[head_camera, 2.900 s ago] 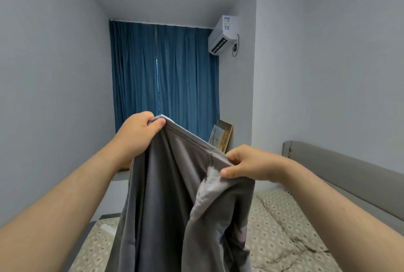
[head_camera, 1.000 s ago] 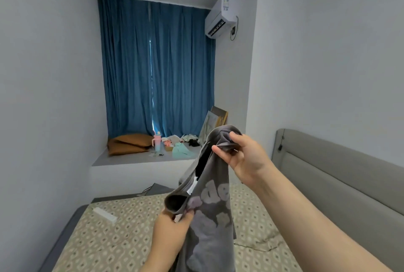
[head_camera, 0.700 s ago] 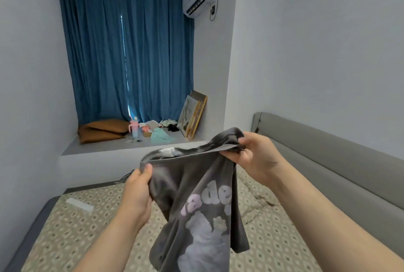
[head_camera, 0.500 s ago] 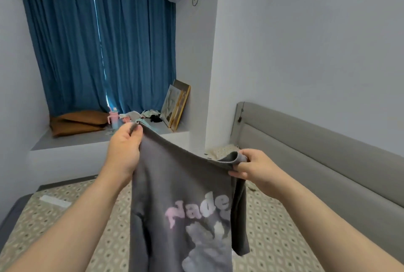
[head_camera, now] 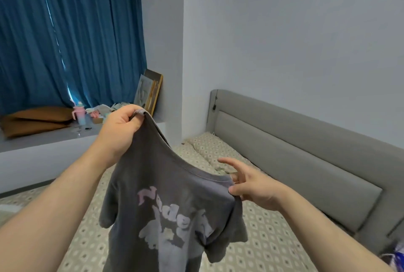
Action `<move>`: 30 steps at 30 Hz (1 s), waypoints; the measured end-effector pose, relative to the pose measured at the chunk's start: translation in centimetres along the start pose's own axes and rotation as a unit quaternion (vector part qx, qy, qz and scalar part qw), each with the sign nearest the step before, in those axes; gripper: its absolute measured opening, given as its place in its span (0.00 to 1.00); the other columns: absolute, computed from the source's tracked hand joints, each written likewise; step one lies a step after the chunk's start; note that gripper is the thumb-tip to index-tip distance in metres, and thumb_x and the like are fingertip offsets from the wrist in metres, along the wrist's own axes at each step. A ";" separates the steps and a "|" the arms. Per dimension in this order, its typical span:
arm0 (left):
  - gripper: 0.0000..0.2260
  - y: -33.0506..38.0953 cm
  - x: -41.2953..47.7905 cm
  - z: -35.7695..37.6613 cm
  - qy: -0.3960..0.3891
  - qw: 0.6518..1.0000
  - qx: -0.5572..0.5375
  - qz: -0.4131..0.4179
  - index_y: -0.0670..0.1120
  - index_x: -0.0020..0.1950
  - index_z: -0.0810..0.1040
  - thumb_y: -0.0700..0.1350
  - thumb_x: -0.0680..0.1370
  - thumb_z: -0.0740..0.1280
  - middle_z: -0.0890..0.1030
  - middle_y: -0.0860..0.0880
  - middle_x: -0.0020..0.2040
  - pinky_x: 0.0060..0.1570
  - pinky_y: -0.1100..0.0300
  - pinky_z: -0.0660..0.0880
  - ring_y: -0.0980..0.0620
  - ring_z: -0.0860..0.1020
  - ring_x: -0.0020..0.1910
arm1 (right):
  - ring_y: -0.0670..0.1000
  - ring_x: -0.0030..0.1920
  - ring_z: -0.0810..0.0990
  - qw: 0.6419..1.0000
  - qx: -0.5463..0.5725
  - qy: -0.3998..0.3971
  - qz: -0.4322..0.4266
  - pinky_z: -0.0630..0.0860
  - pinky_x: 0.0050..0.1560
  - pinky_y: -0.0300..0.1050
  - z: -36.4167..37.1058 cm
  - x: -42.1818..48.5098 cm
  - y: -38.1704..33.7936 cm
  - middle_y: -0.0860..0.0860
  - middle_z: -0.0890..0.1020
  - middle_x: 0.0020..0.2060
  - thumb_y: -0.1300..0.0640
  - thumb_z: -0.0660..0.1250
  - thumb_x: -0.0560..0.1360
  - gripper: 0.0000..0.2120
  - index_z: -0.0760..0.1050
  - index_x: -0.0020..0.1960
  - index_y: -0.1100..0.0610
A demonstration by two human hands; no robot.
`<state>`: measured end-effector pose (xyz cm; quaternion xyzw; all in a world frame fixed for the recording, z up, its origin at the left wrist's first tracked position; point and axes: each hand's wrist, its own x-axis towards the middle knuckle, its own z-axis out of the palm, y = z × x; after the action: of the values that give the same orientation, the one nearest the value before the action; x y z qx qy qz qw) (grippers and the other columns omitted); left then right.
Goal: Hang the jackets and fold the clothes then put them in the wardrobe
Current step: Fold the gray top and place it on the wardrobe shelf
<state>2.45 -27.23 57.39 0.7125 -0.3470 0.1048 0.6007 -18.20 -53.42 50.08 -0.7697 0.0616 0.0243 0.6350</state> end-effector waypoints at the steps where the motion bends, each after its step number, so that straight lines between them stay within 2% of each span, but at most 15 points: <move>1: 0.12 0.2 0.0 0.3 -0.001 1.000 0.002 -0.002 0.53 0.45 0.79 0.43 0.84 0.60 0.79 0.53 0.45 0.48 0.55 0.70 0.52 0.74 0.48 | 0.45 0.35 0.72 0.999 -0.005 -0.034 0.009 0.68 0.33 0.37 0.3 -0.2 0.0 0.48 0.72 0.36 0.74 0.63 0.72 0.32 0.71 0.68 0.46; 4: 0.12 0.8 0.0 1.1 -0.005 1.000 0.013 -0.003 0.53 0.45 0.79 0.44 0.84 0.60 0.79 0.54 0.45 0.46 0.58 0.70 0.54 0.74 0.47 | 0.54 0.50 0.77 0.991 0.007 -0.128 0.049 0.72 0.43 0.43 1.3 -0.4 0.2 0.55 0.79 0.50 0.72 0.61 0.66 0.26 0.77 0.60 0.55; 7: 0.12 1.2 -0.1 1.6 0.000 1.000 -0.008 0.003 0.53 0.45 0.78 0.43 0.84 0.60 0.79 0.57 0.43 0.46 0.65 0.70 0.61 0.74 0.44 | 0.54 0.52 0.79 0.980 -0.044 -0.175 0.082 0.76 0.45 0.44 2.3 -0.1 0.4 0.54 0.81 0.51 0.70 0.61 0.64 0.24 0.77 0.57 0.54; 10: 0.12 1.3 -0.2 2.2 -0.011 1.000 -0.024 0.003 0.52 0.44 0.78 0.43 0.84 0.59 0.78 0.59 0.40 0.43 0.71 0.69 0.66 0.73 0.39 | 0.52 0.59 0.78 0.973 -0.011 -0.218 0.068 0.77 0.44 0.44 3.5 0.2 0.5 0.50 0.79 0.59 0.72 0.60 0.65 0.35 0.73 0.69 0.50; 13: 0.12 1.4 -0.2 2.2 0.003 0.999 -0.044 -0.012 0.51 0.45 0.77 0.43 0.84 0.59 0.77 0.54 0.41 0.45 0.65 0.69 0.62 0.73 0.40 | 0.56 0.67 0.72 0.957 0.080 -0.275 0.050 0.71 0.51 0.50 5.0 0.6 0.9 0.51 0.75 0.67 0.75 0.59 0.67 0.40 0.68 0.75 0.50; 14: 0.12 1.4 -0.1 2.1 0.011 0.999 -0.049 -0.018 0.51 0.45 0.77 0.43 0.84 0.59 0.77 0.53 0.41 0.45 0.63 0.69 0.61 0.73 0.40 | 0.56 0.65 0.73 0.954 0.072 -0.285 0.063 0.71 0.52 0.50 5.5 0.8 1.1 0.52 0.76 0.66 0.74 0.59 0.66 0.39 0.67 0.75 0.53; 16: 0.12 1.3 -0.1 1.8 0.023 0.998 -0.050 -0.023 0.51 0.44 0.78 0.44 0.84 0.59 0.77 0.55 0.39 0.43 0.63 0.69 0.61 0.73 0.39 | 0.51 0.54 0.80 0.950 0.015 -0.293 0.105 0.77 0.48 0.46 6.1 1.4 1.4 0.49 0.82 0.54 0.73 0.58 0.64 0.35 0.70 0.71 0.58; 19: 0.13 0.8 -0.7 1.5 0.027 0.998 -0.059 -0.022 0.51 0.43 0.77 0.43 0.84 0.59 0.76 0.62 0.34 0.39 0.69 0.69 0.66 0.72 0.35 | 0.43 0.38 0.82 0.942 -0.036 -0.304 0.137 0.83 0.43 0.43 6.8 1.9 1.4 0.43 0.83 0.41 0.73 0.55 0.65 0.29 0.74 0.61 0.54; 21: 0.14 0.4 -1.2 1.1 0.030 0.997 -0.068 -0.025 0.51 0.41 0.77 0.42 0.84 0.59 0.76 0.62 0.33 0.37 0.71 0.70 0.65 0.73 0.35 | 0.43 0.40 0.82 0.954 -0.063 -0.251 0.150 0.82 0.45 0.41 6.7 2.2 1.7 0.42 0.84 0.42 0.72 0.56 0.67 0.30 0.73 0.66 0.54; 23: 0.14 -0.4 -1.5 0.1 0.034 0.996 -0.073 -0.038 0.51 0.42 0.78 0.42 0.84 0.59 0.78 0.59 0.37 0.42 0.66 0.71 0.61 0.75 0.39 | 0.46 0.49 0.82 0.974 -0.144 -0.112 0.133 0.78 0.50 0.38 5.7 2.6 2.2 0.41 0.82 0.52 0.70 0.60 0.71 0.31 0.71 0.72 0.51; 24: 0.13 -0.9 -1.6 -0.6 0.035 0.996 -0.064 -0.043 0.51 0.43 0.79 0.42 0.84 0.59 0.79 0.57 0.40 0.46 0.61 0.72 0.58 0.75 0.42 | 0.47 0.56 0.80 0.970 -0.219 -0.031 0.098 0.75 0.53 0.37 4.9 2.6 2.4 0.42 0.80 0.57 0.68 0.60 0.74 0.30 0.71 0.73 0.49; 25: 0.12 -1.4 -1.7 -1.3 0.035 0.998 -0.037 -0.041 0.50 0.44 0.79 0.42 0.84 0.60 0.80 0.54 0.42 0.49 0.57 0.71 0.56 0.76 0.45 | 0.49 0.61 0.78 0.950 -0.307 0.031 0.052 0.72 0.56 0.36 3.8 2.6 2.5 0.44 0.80 0.61 0.68 0.59 0.75 0.28 0.72 0.72 0.49; 27: 0.13 -2.6 -2.0 -2.8 0.029 0.997 0.062 -0.018 0.53 0.42 0.79 0.42 0.83 0.61 0.80 0.56 0.41 0.47 0.57 0.71 0.59 0.76 0.43 | 0.51 0.66 0.76 0.885 -0.451 0.113 -0.031 0.68 0.59 0.36 1.4 2.3 2.7 0.48 0.80 0.64 0.65 0.61 0.78 0.21 0.76 0.68 0.52; 28: 0.13 -3.2 -2.1 -3.3 0.022 0.993 0.118 -0.007 0.54 0.41 0.78 0.42 0.83 0.62 0.80 0.57 0.41 0.45 0.58 0.71 0.60 0.76 0.42 | 0.51 0.64 0.77 0.861 -0.482 0.153 -0.057 0.67 0.58 0.35 0.4 2.0 2.7 0.49 0.81 0.63 0.62 0.65 0.78 0.17 0.78 0.66 0.52; 30: 0.14 -4.2 -2.5 -4.0 -0.005 0.976 0.215 0.015 0.56 0.40 0.76 0.40 0.81 0.64 0.80 0.53 0.42 0.45 0.56 0.69 0.54 0.76 0.44 | 0.53 0.59 0.81 0.843 -0.476 0.230 -0.105 0.67 0.52 0.34 -1.2 1.4 2.6 0.50 0.85 0.55 0.62 0.70 0.76 0.09 0.84 0.55 0.55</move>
<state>4.26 -22.45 53.75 0.8203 -0.3304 0.1824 0.4298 -17.19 -55.19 47.67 -0.9626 0.1055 -0.1937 0.1572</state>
